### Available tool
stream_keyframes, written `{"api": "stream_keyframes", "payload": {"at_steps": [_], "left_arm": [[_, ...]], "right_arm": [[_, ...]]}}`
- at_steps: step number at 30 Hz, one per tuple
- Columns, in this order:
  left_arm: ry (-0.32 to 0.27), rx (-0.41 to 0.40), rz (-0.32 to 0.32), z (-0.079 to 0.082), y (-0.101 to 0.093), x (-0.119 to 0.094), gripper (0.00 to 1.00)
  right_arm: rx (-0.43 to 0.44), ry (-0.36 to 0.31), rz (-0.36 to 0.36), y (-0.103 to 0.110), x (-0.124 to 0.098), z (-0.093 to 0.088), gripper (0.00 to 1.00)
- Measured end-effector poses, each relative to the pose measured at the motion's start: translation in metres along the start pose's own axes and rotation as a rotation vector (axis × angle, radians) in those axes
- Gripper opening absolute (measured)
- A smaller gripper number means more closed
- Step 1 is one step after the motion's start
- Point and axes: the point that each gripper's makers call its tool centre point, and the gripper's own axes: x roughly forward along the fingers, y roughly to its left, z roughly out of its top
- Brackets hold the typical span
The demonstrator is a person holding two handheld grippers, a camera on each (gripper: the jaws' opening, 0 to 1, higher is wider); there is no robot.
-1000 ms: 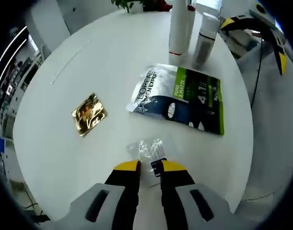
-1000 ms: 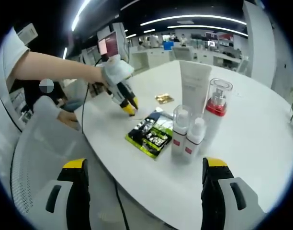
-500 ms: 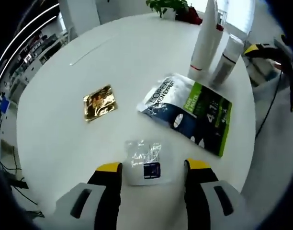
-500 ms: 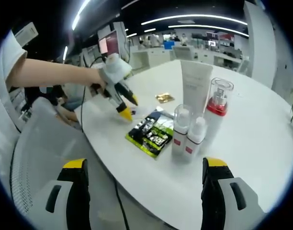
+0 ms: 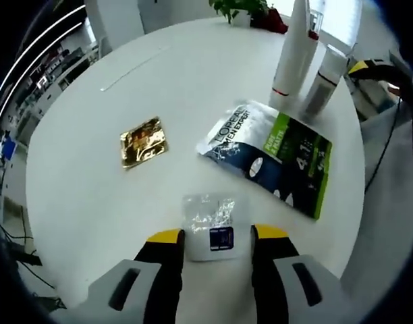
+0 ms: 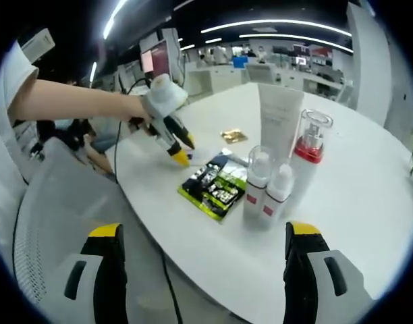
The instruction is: Arrange the skincare products in the storage area until every visible bottle or jar stands upright without overlapping.
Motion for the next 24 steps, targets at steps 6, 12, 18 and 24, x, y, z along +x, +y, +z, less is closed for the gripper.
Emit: {"api": "stream_keyframes", "payload": {"at_steps": [6, 12, 18, 24], "left_arm": [[-0.028, 0.039, 0.006, 0.008, 0.002, -0.009, 0.41], [-0.057, 0.073, 0.023, 0.019, -0.003, -0.023, 0.41], [-0.103, 0.128, 0.036, 0.037, -0.018, -0.039, 0.41], [-0.142, 0.202, 0.040, 0.055, -0.039, -0.056, 0.41]], "right_arm": [[-0.025, 0.002, 0.017, 0.005, 0.001, 0.001, 0.98], [-0.031, -0.002, 0.022, 0.007, 0.001, 0.002, 0.99], [-0.027, -0.015, 0.036, 0.009, 0.001, 0.004, 0.97], [-0.035, -0.021, 0.048, 0.012, 0.000, 0.006, 0.94]]}}
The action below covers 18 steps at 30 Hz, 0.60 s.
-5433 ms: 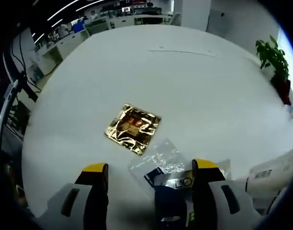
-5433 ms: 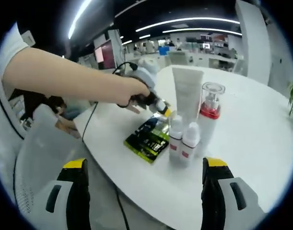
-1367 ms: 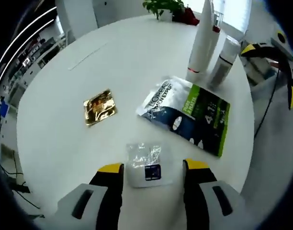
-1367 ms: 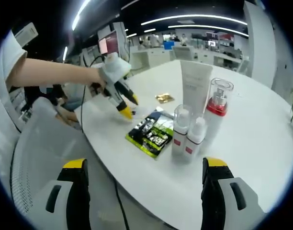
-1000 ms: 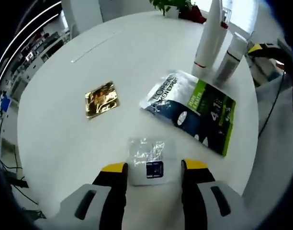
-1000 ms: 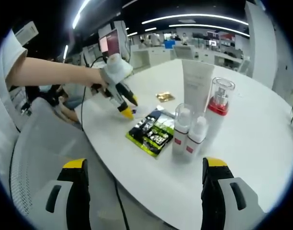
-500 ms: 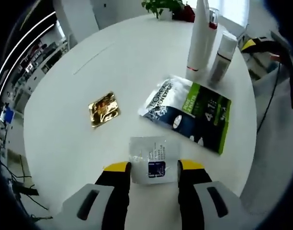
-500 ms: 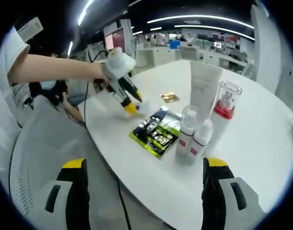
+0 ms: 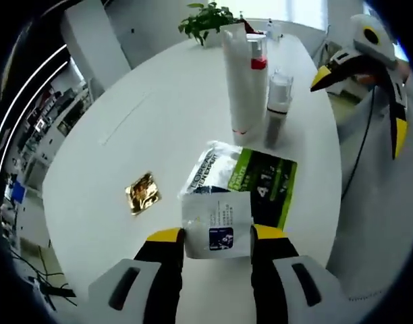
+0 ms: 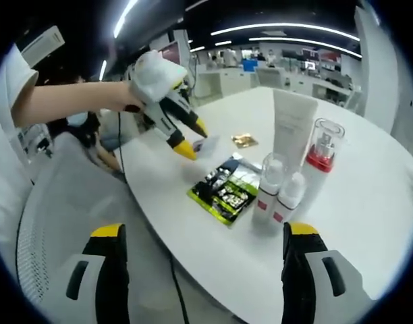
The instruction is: Arrange the skincare products in the storage area until every visible bottle or jar stands upright without overlapping.
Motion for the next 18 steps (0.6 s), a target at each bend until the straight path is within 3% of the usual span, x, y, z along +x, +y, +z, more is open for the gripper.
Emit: {"api": "stream_keyframes", "payload": {"at_steps": [5, 9, 14, 18], "left_arm": [[-0.029, 0.026, 0.008, 0.016, -0.012, -0.011, 0.41], [-0.053, 0.075, 0.016, 0.030, -0.022, -0.021, 0.41], [-0.089, 0.117, 0.022, 0.051, -0.035, -0.033, 0.41], [-0.094, 0.178, 0.037, 0.059, -0.043, -0.038, 0.41]], "right_arm": [[-0.002, -0.013, 0.008, 0.002, -0.002, 0.003, 0.92], [0.008, -0.052, 0.038, 0.007, -0.005, 0.011, 0.83], [0.086, -0.100, 0.065, 0.007, -0.008, 0.017, 0.79], [0.136, -0.131, 0.070, 0.003, -0.010, 0.021, 0.75]]}}
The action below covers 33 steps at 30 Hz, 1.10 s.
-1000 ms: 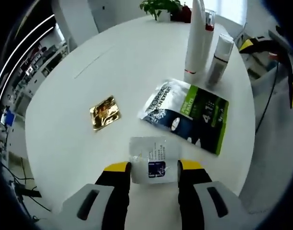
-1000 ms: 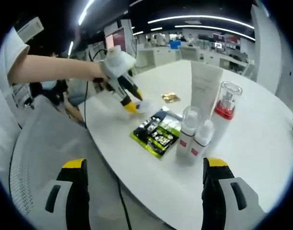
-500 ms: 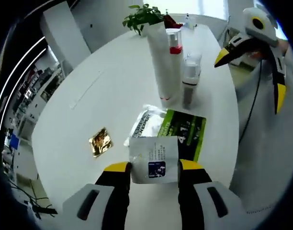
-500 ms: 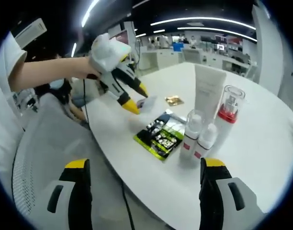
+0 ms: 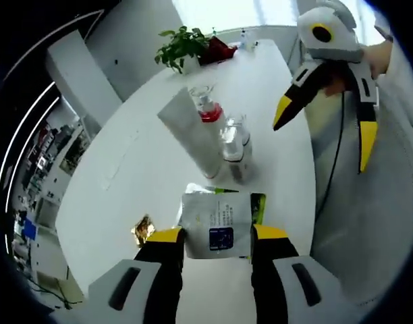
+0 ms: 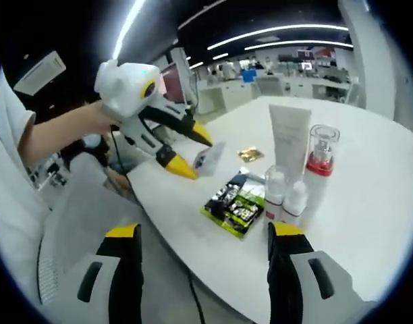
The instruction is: Arrange the skincare products in the storage area until every visible bottle or jar stands upright without overlapping.
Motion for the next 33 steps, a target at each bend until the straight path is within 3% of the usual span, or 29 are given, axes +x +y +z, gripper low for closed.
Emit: {"api": "stream_keyframes", "payload": {"at_steps": [4, 11, 18, 21, 25, 31, 33], "left_arm": [[0.014, 0.052, 0.004, 0.005, -0.008, -0.002, 0.41], [-0.025, 0.097, -0.008, 0.028, -0.029, -0.008, 0.41], [-0.026, 0.143, -0.007, 0.035, -0.041, -0.010, 0.42], [-0.032, 0.156, -0.003, 0.037, -0.045, -0.012, 0.42], [-0.038, 0.168, -0.007, 0.042, -0.051, -0.013, 0.42], [-0.063, 0.161, -0.015, 0.049, -0.053, -0.014, 0.42], [-0.064, 0.153, -0.017, 0.048, -0.053, -0.013, 0.42]], "right_arm": [[0.023, -0.009, 0.012, 0.003, 0.000, 0.001, 0.70], [0.045, -0.020, 0.059, 0.009, 0.010, 0.008, 0.59], [0.089, -0.038, 0.107, 0.007, 0.022, 0.016, 0.47], [0.157, -0.078, 0.142, 0.010, 0.025, 0.025, 0.42], [0.204, -0.098, 0.162, 0.005, 0.031, 0.028, 0.31], [0.236, -0.124, 0.209, 0.014, 0.031, 0.027, 0.14], [0.247, -0.131, 0.213, 0.015, 0.029, 0.027, 0.04]]}}
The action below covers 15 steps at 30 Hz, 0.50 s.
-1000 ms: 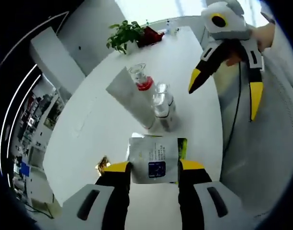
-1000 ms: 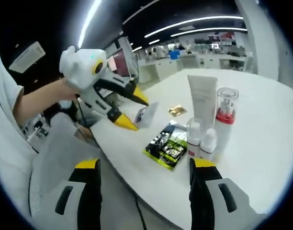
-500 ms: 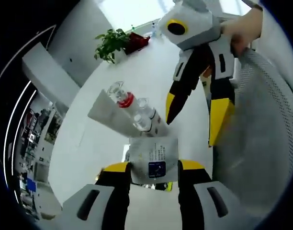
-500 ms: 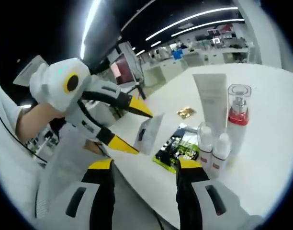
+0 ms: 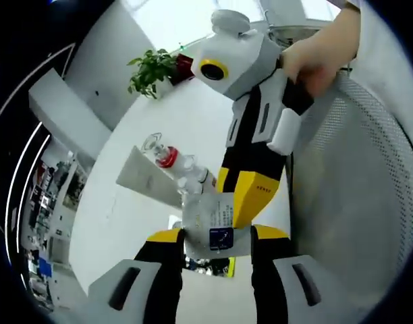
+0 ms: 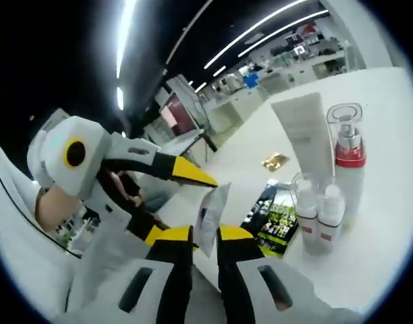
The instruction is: Arrange the skincare products in the storage area until every visible bottle or jar stands upright without overlapping.
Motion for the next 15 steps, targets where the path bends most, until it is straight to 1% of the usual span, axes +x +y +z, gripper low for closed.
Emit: {"api": "stream_keyframes", "payload": {"at_steps": [1, 2, 3, 5, 6, 7, 10, 12, 13, 14, 15], "left_arm": [[-0.003, -0.004, 0.005, 0.000, 0.001, 0.000, 0.42], [-0.003, -0.010, 0.006, 0.000, 0.001, 0.000, 0.42], [-0.002, -0.021, 0.004, -0.001, 0.001, 0.001, 0.42], [-0.007, -0.032, 0.004, -0.003, 0.001, 0.001, 0.42], [-0.008, -0.038, 0.007, -0.003, 0.001, 0.001, 0.41], [-0.011, -0.047, 0.007, -0.003, 0.002, 0.001, 0.42], [-0.021, -0.084, 0.026, -0.004, 0.007, 0.000, 0.43], [-0.046, -0.146, 0.045, -0.004, 0.012, -0.002, 0.46], [-0.059, -0.187, 0.046, -0.004, 0.013, -0.002, 0.49], [-0.070, -0.228, 0.047, -0.005, 0.013, -0.003, 0.52], [-0.097, -0.294, 0.052, -0.006, 0.015, -0.005, 0.54]], "right_arm": [[0.025, -0.029, 0.025, 0.003, 0.001, 0.003, 0.05], [0.041, -0.031, 0.022, 0.002, 0.001, 0.002, 0.03], [0.040, -0.024, 0.017, 0.000, 0.001, 0.000, 0.03], [0.062, -0.033, 0.042, 0.003, 0.002, 0.001, 0.01], [0.070, -0.035, 0.041, 0.003, 0.002, 0.002, 0.01], [0.058, -0.033, 0.031, 0.002, 0.001, 0.001, 0.01], [0.072, -0.063, 0.035, 0.001, -0.001, 0.006, 0.01], [0.100, -0.091, 0.033, -0.003, -0.004, 0.010, 0.01], [0.134, -0.127, 0.036, -0.003, -0.006, 0.015, 0.01], [0.149, -0.138, 0.042, -0.003, -0.006, 0.016, 0.01], [0.200, -0.180, 0.054, -0.003, -0.009, 0.022, 0.01]]}}
